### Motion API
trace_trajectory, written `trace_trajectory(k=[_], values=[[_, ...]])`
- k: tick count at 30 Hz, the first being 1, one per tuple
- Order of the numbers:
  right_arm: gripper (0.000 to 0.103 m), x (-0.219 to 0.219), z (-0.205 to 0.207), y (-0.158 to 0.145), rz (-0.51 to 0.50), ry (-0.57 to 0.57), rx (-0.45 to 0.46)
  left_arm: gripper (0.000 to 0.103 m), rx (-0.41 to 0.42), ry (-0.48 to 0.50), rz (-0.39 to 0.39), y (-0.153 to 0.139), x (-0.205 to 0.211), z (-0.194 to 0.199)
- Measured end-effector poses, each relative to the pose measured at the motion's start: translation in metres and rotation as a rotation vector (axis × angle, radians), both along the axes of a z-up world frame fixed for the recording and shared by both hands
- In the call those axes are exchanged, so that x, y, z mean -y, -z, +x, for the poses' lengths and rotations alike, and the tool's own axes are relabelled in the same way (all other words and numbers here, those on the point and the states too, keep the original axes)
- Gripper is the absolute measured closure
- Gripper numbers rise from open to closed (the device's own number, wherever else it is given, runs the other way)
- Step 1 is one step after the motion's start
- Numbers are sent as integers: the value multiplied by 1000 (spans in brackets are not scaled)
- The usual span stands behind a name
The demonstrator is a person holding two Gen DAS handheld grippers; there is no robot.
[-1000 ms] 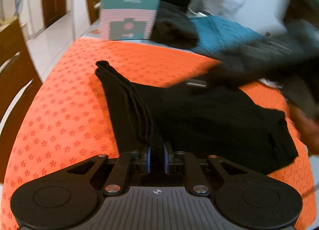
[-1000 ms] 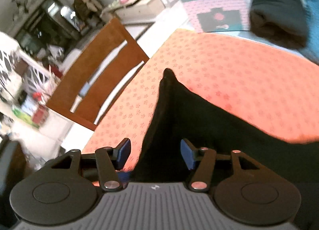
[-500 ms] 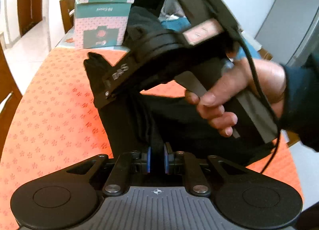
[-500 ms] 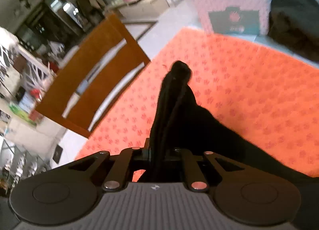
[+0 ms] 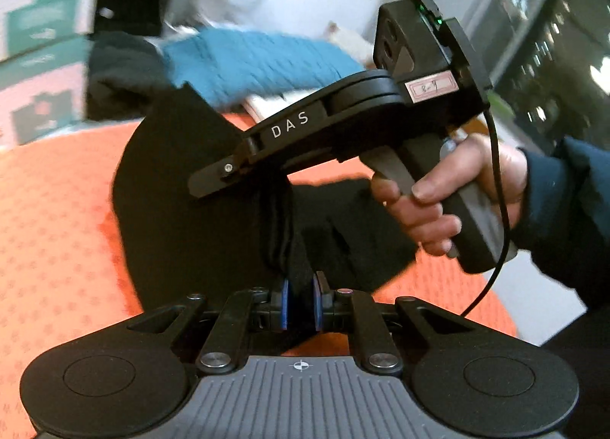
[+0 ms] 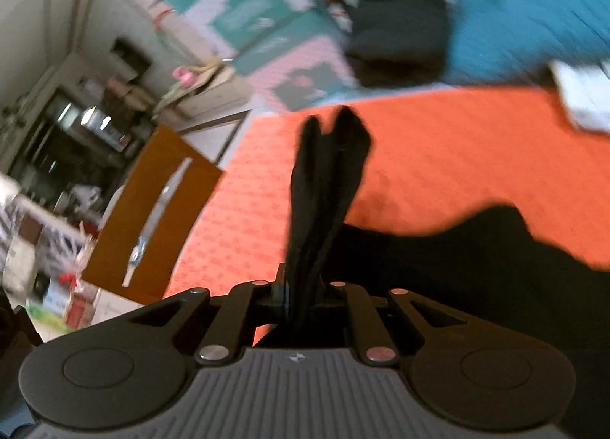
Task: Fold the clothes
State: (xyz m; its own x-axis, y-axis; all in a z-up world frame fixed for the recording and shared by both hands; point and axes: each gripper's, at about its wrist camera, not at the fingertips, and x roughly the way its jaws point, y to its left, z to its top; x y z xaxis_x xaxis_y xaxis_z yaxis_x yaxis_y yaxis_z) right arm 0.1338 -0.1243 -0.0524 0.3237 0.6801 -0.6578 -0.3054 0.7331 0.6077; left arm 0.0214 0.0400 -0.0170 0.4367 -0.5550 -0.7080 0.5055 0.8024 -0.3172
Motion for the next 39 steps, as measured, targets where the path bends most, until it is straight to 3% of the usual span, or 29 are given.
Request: trace_trajectory(k=[5,6,9,13,15,22,27,33,38,39], values=[[92,21,-6,25,0,61,-31,85,-46,104,50,11,24,17],[90,22,-5,31,-6,71,-37,81,-72,115,47,16,25,24],[81,27,-4,48,-16,112,-62,77,-138,142,61,31,29,33],[58,47,2,58,91,188,-88,69,-150,154,78,36,24,29],[54,57,8,61,152,223,-103,66,-150,139,69,35,17,26],[57,54,35,89,176,263,-262,66,-140,40,52,28,2,39],[61,55,35,88,180,270,-288,66,-149,22,65,26,1,34],[50,70,31,95,160,357,-349,67,-184,35,122,49,11,37],[51,62,36,102,174,359,-368,67,-218,29,127,63,9,39],[56,59,38,102,175,351,-365,67,-220,28,124,64,9,38]])
